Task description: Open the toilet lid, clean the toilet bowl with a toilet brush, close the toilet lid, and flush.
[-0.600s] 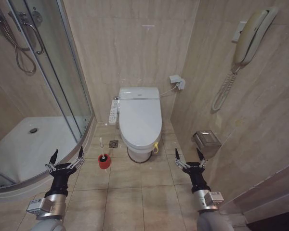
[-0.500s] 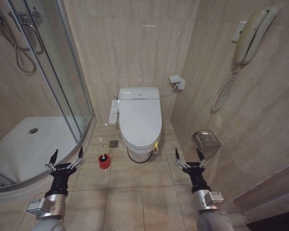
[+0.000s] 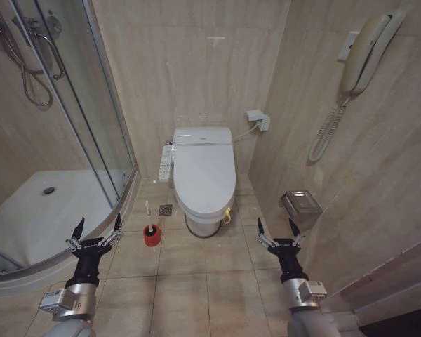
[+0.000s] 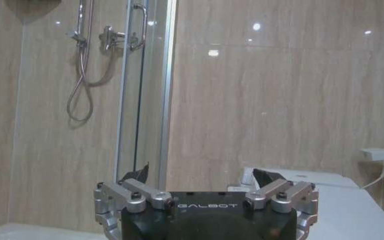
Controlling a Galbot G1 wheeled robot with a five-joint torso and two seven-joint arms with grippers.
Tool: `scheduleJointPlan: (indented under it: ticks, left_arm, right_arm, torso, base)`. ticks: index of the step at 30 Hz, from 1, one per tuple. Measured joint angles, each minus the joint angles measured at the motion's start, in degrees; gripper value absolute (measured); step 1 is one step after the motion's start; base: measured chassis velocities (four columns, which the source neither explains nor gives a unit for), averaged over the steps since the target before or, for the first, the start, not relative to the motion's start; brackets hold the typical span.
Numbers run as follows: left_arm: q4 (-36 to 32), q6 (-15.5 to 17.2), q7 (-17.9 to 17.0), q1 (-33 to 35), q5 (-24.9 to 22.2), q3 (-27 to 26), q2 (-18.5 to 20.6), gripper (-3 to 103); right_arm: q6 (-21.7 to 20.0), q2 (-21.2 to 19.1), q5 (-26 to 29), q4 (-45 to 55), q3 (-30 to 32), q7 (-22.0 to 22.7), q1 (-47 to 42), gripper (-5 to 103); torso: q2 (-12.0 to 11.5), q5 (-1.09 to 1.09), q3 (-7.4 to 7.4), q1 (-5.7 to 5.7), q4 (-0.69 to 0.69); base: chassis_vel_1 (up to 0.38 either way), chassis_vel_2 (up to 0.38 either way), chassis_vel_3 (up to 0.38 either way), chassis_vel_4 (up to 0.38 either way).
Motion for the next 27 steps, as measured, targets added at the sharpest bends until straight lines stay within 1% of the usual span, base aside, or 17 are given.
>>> scheduleJointPlan:
  ticks: [6, 12, 14, 15, 18, 19, 20, 21, 22, 24, 26, 27]
  left_arm:
    - [0.0, 0.0, 0.0, 0.0, 0.0, 0.0, 0.0, 100]
    - [0.0, 0.0, 0.0, 0.0, 0.0, 0.0, 0.0, 100]
    - [0.0, 0.0, 0.0, 0.0, 0.0, 0.0, 0.0, 100]
    - [0.0, 0.0, 0.0, 0.0, 0.0, 0.0, 0.0, 100]
    - [0.0, 0.0, 0.0, 0.0, 0.0, 0.0, 0.0, 100]
    - [0.0, 0.0, 0.0, 0.0, 0.0, 0.0, 0.0, 100]
    - [0.0, 0.0, 0.0, 0.0, 0.0, 0.0, 0.0, 100]
    - [0.0, 0.0, 0.0, 0.0, 0.0, 0.0, 0.0, 100]
    - [0.0, 0.0, 0.0, -0.1, 0.0, 0.0, 0.0, 100]
    - [0.0, 0.0, 0.0, -0.1, 0.0, 0.0, 0.0, 100]
    - [0.0, 0.0, 0.0, -0.1, 0.0, 0.0, 0.0, 100]
    - [0.0, 0.0, 0.0, -0.1, 0.0, 0.0, 0.0, 100]
  right_arm:
    - [0.4, -0.4, 0.4, -0.3, 0.3, 0.0, 0.1, 100]
    - [0.4, -0.4, 0.5, -0.4, 0.3, 0.0, 0.1, 100]
    - [0.5, -0.4, 0.5, -0.4, 0.3, 0.0, 0.1, 100]
    - [0.6, -0.4, 0.5, -0.5, 0.3, 0.1, 0.2, 100]
    - [0.8, -0.4, -0.2, -0.9, 0.4, 1.3, 0.6, 100]
    - [1.2, -0.4, -0.4, -1.2, 0.4, 1.8, 0.9, 100]
    - [1.2, -0.4, -0.4, -1.2, 0.4, 1.8, 0.9, 100]
    - [1.5, -0.4, -0.6, -1.4, 0.5, 2.2, 1.1, 100]
    - [1.7, -0.4, -0.7, -1.6, 0.7, 2.3, 1.2, 100]
    - [1.7, -0.4, -0.9, -1.9, 0.8, 2.7, 1.4, 100]
    - [1.7, -0.4, -1.0, -2.0, 0.8, 2.8, 1.5, 100]
    - [1.9, -0.3, -1.0, -2.2, 0.8, 2.9, 1.6, 100]
  torso:
    - [0.0, 0.0, 0.0, -0.01, 0.0]
    - [0.0, 0.0, 0.01, 0.02, 0.02]
    - [0.0, -0.02, 0.0, 0.02, -0.03]
    - [0.0, 0.03, 0.01, 0.02, 0.01]
    - [0.0, -0.02, 0.0, 0.02, -0.01]
    - [0.0, 0.03, 0.01, 0.03, 0.03]
    - [0.0, 0.03, 0.01, 0.03, 0.03]
    - [0.0, 0.02, 0.02, 0.06, 0.03]
    - [0.0, -0.05, 0.03, 0.07, -0.06]
    - [0.0, 0.04, 0.03, 0.07, 0.02]
    - [0.0, 0.03, 0.02, 0.06, 0.02]
    - [0.0, -0.03, 0.02, 0.05, 0.01]
  base:
    - [-0.079, 0.063, 0.05, -0.059]
    - [-0.178, 0.18, 0.178, -0.177]
    - [-0.237, 0.21, 0.227, -0.22]
    - [-0.253, 0.253, 0.242, -0.248]
    - [-0.248, 0.247, 0.247, -0.247]
    - [-0.22, 0.236, 0.236, -0.237]
    - [-0.22, 0.236, 0.236, -0.237]
    - [-0.175, 0.245, 0.236, -0.185]
    - [-0.17, 0.169, 0.159, -0.185]
    - [-0.127, 0.153, 0.024, -0.072]
    - [-0.085, 0.137, 0.033, -0.022]
    - [-0.004, 0.056, 0.022, 0.026]
